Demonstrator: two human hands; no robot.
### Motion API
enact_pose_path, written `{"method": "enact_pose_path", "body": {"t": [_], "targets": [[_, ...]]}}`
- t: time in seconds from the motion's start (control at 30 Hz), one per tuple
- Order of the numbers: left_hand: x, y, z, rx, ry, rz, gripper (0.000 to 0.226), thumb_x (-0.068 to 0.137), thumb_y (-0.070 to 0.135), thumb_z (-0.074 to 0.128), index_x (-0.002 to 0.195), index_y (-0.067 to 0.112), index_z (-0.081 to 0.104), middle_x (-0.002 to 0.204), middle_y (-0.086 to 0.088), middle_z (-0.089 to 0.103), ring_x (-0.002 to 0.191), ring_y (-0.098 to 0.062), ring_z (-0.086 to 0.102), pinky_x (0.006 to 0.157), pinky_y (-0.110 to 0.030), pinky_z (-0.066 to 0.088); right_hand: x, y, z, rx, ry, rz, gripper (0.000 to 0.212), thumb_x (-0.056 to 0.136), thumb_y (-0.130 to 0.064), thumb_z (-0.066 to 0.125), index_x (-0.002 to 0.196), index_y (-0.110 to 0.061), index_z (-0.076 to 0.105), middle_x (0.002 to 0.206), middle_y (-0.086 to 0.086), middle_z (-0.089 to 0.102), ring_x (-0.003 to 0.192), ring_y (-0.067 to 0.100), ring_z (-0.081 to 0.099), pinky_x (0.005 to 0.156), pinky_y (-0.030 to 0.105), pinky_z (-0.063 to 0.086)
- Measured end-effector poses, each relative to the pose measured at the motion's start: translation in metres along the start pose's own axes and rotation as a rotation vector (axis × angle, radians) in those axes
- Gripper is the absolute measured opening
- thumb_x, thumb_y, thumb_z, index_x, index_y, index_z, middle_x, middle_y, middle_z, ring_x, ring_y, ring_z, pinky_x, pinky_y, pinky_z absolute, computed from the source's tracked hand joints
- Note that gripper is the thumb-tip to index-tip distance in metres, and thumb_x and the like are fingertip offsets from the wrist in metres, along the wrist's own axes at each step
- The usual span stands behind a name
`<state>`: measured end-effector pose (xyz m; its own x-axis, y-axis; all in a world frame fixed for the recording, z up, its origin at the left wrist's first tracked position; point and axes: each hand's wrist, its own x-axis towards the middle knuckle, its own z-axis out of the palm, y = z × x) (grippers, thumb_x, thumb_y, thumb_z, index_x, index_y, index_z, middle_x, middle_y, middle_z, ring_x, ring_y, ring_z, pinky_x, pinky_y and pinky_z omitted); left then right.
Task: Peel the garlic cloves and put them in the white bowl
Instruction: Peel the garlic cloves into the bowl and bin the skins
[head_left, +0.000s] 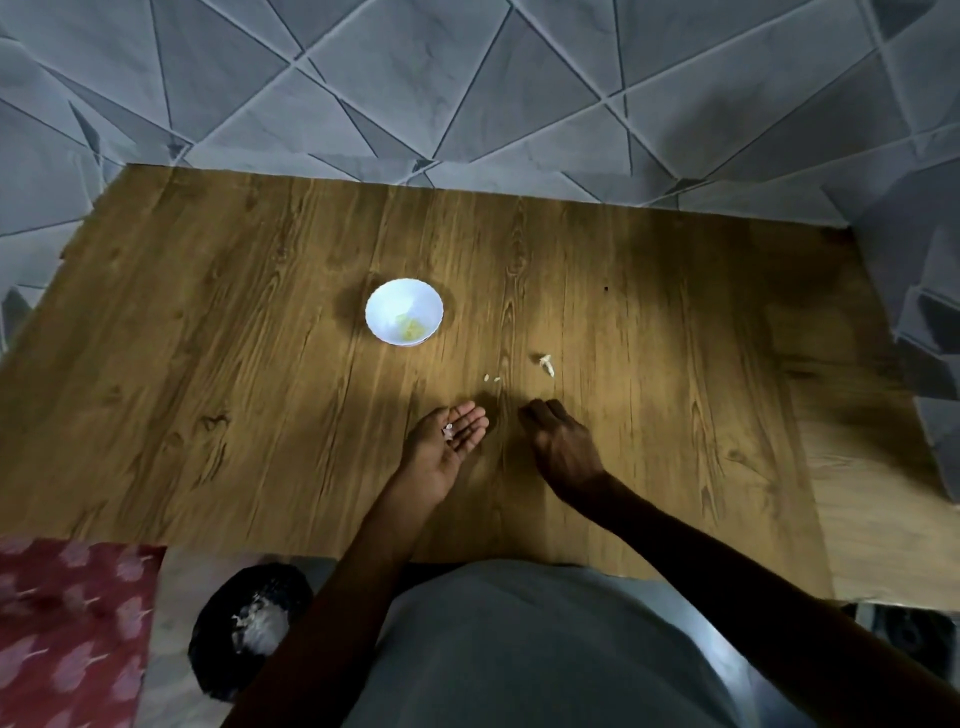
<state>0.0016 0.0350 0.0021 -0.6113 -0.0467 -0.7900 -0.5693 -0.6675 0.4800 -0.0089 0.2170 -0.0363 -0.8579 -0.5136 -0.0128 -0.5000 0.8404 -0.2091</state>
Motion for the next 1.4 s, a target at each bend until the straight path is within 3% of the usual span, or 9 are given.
{"method": "enact_pose_path", "body": {"t": [0.07,0.23,0.5,0.7,0.8,0.87,1.07,1.27,1.4], "targets": [[-0.001,-0.002,0.0,-0.006,0.006,-0.012,0.041,0.106,0.018,0.026,0.125,-0.005,0.054,0.134,-0.023,0.056,0.122,-0.031,0.055,0.095,-0.032,0.045,-0.007,0.001,-0.004,0.118,0.03,0.022,0.037,0.083,-0.001,0.063,0.12,-0.004,0.063,0.119,0.015,0.062,0.103,0.03,0.061,0.075,0.039,0.058],[-0.001,-0.004,-0.005,-0.014,0.012,-0.014,0.038,0.106,0.017,0.027,0.115,-0.003,0.059,0.132,-0.021,0.057,0.101,-0.024,0.062,0.093,-0.032,0.045,-0.01,0.004,-0.013,0.228,0.066,0.389,0.045,0.082,0.006,0.064,0.126,-0.006,0.057,0.126,0.014,0.057,0.111,0.027,0.056,0.086,0.036,0.054],[-0.005,-0.001,-0.008,-0.046,0.018,-0.009,0.041,0.107,0.02,0.026,0.124,-0.002,0.055,0.132,-0.02,0.057,0.111,-0.025,0.058,0.093,-0.032,0.046,0.001,-0.024,-0.006,0.267,0.056,0.186,0.03,0.088,-0.004,0.064,0.117,0.003,0.062,0.111,0.023,0.064,0.097,0.035,0.063,0.078,0.045,0.056],[-0.005,0.004,-0.01,-0.058,0.033,-0.008,0.039,0.106,0.018,0.027,0.12,-0.003,0.057,0.135,-0.02,0.056,0.111,-0.025,0.057,0.094,-0.032,0.045,-0.003,-0.003,-0.015,0.368,0.102,0.201,0.026,0.095,-0.022,0.051,0.113,-0.01,0.064,0.102,-0.004,0.059,0.086,0.003,0.059,0.073,0.006,0.046],[-0.004,0.005,-0.009,-0.059,0.044,-0.011,0.036,0.105,0.015,0.028,0.105,-0.002,0.06,0.136,-0.02,0.054,0.115,-0.026,0.055,0.097,-0.032,0.044,0.001,0.015,-0.011,0.226,0.029,0.077,0.037,0.092,-0.022,0.043,0.12,-0.009,0.064,0.117,0.006,0.065,0.105,0.018,0.063,0.092,0.024,0.051],[-0.001,0.003,-0.007,-0.061,0.048,-0.004,0.037,0.105,0.014,0.028,0.118,-0.005,0.058,0.136,-0.02,0.055,0.123,-0.029,0.054,0.097,-0.032,0.044,0.004,0.017,-0.009,0.206,-0.028,-0.023,0.042,0.09,-0.025,0.038,0.118,-0.01,0.065,0.12,0.01,0.064,0.109,0.024,0.062,0.091,0.037,0.054],[0.003,0.001,-0.001,-0.094,0.045,0.003,0.039,0.106,0.015,0.027,0.127,-0.005,0.053,0.133,-0.021,0.056,0.125,-0.029,0.054,0.096,-0.033,0.045,0.005,-0.001,-0.007,0.038,0.017,-0.065,0.02,0.084,-0.01,0.067,0.104,-0.007,0.07,0.105,0.012,0.067,0.091,0.029,0.063,0.061,0.035,0.056],[0.003,0.0,0.006,-0.086,0.035,-0.015,0.042,0.106,0.016,0.025,0.131,-0.005,0.051,0.136,-0.02,0.055,0.128,-0.029,0.052,0.098,-0.032,0.044,0.007,0.004,-0.004,-0.093,0.061,-0.206,0.031,0.07,-0.01,0.08,0.098,-0.004,0.07,0.094,0.015,0.068,0.077,0.028,0.065,0.05,0.031,0.052],[0.001,-0.002,0.012,-0.056,0.057,-0.027,0.044,0.107,0.017,0.024,0.131,-0.006,0.052,0.126,-0.02,0.059,0.124,-0.03,0.054,0.096,-0.031,0.045,0.02,-0.004,-0.009,0.145,0.062,0.087,0.024,0.08,-0.008,0.074,0.103,-0.006,0.069,0.096,0.01,0.067,0.081,0.021,0.065,0.062,0.029,0.053]]}}
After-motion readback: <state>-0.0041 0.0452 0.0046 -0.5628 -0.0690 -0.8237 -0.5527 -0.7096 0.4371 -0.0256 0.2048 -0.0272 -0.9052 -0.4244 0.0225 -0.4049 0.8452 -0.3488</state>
